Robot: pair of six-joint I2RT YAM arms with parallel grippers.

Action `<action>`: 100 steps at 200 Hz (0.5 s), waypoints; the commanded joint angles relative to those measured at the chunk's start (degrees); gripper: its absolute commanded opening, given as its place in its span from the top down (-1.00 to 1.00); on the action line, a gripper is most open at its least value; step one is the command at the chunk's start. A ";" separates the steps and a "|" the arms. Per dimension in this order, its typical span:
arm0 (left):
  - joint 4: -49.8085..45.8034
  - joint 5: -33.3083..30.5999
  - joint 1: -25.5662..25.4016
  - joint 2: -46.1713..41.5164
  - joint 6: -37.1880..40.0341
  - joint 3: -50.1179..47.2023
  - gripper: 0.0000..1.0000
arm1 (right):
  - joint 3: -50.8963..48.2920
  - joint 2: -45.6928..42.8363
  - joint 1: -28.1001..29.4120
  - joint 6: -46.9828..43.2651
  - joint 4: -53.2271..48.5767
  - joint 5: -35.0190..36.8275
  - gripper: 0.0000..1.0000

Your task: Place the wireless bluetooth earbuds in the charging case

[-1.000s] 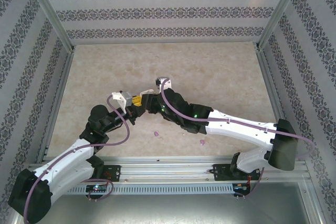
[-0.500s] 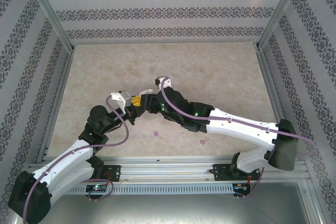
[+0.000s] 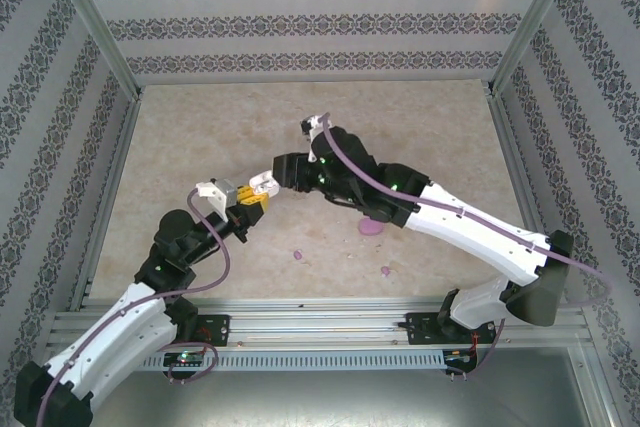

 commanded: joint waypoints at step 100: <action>-29.45 -7.22 -0.45 -12.87 -1.14 4.87 1.00 | 28.88 39.38 -9.29 -20.91 -22.37 -11.60 0.04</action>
